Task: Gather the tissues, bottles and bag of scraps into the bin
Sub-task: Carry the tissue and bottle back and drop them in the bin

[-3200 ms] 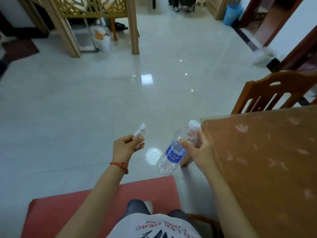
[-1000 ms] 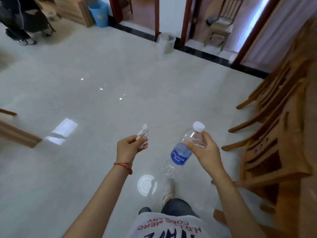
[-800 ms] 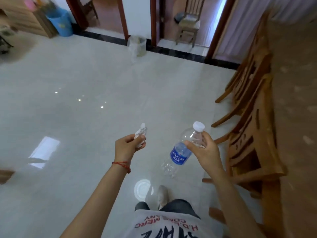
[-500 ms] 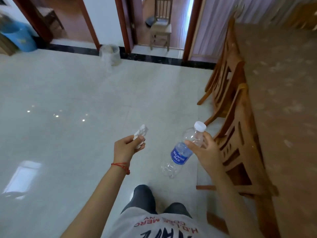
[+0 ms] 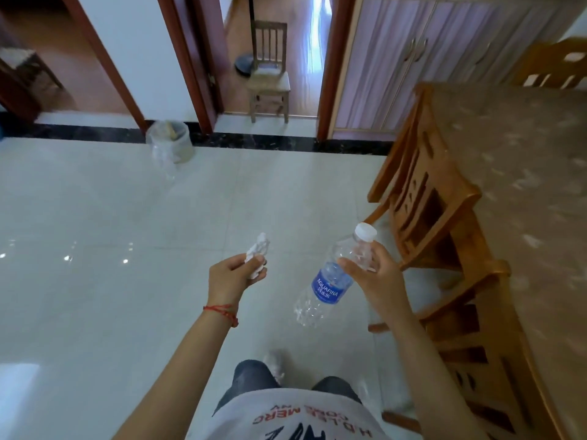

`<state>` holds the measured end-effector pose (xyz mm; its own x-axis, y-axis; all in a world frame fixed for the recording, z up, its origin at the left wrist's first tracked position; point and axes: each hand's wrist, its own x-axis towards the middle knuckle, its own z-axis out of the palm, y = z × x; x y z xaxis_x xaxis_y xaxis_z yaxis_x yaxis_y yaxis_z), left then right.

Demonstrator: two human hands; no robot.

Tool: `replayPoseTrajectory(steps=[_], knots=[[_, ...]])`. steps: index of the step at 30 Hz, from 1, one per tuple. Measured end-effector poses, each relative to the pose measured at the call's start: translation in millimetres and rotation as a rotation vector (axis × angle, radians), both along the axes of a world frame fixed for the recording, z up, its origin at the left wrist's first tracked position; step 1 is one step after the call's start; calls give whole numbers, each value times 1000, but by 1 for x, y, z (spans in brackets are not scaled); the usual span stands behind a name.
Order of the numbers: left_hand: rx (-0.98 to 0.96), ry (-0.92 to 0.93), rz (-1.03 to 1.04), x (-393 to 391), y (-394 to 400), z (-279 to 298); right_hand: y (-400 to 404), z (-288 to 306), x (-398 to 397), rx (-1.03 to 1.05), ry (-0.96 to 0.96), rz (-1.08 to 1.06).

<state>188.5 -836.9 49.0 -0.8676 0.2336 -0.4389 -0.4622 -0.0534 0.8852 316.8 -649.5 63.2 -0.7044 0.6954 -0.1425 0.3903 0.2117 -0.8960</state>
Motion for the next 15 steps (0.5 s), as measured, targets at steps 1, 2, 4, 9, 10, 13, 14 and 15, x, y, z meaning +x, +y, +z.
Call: replayPoseTrajectory(steps=[1,2,4,9,10,13,14,15], knots=[[-1,-1,-5,-19,7,1,7,1,-16,8,5,-10],[-5,-4,-7,-37,15,1,14,1,-31,15,7,-18],[-10,-7,-10,-68,29,1,26,1,-57,22,-1,-29],[-2,-20,-30,-142,76,-4,69,-3,-129,12,5,-27],[-2,-19,-31,-157,87,-5,80,-4,-143,31,5,-17],[5,-7,-34,-201,127,-7,120,-9,-189,75,-13,-24],[4,-4,-35,-215,140,-7,134,-9,-204,87,-13,-21],[0,-2,-36,-228,154,-7,147,-9,-218,98,-10,-10]])
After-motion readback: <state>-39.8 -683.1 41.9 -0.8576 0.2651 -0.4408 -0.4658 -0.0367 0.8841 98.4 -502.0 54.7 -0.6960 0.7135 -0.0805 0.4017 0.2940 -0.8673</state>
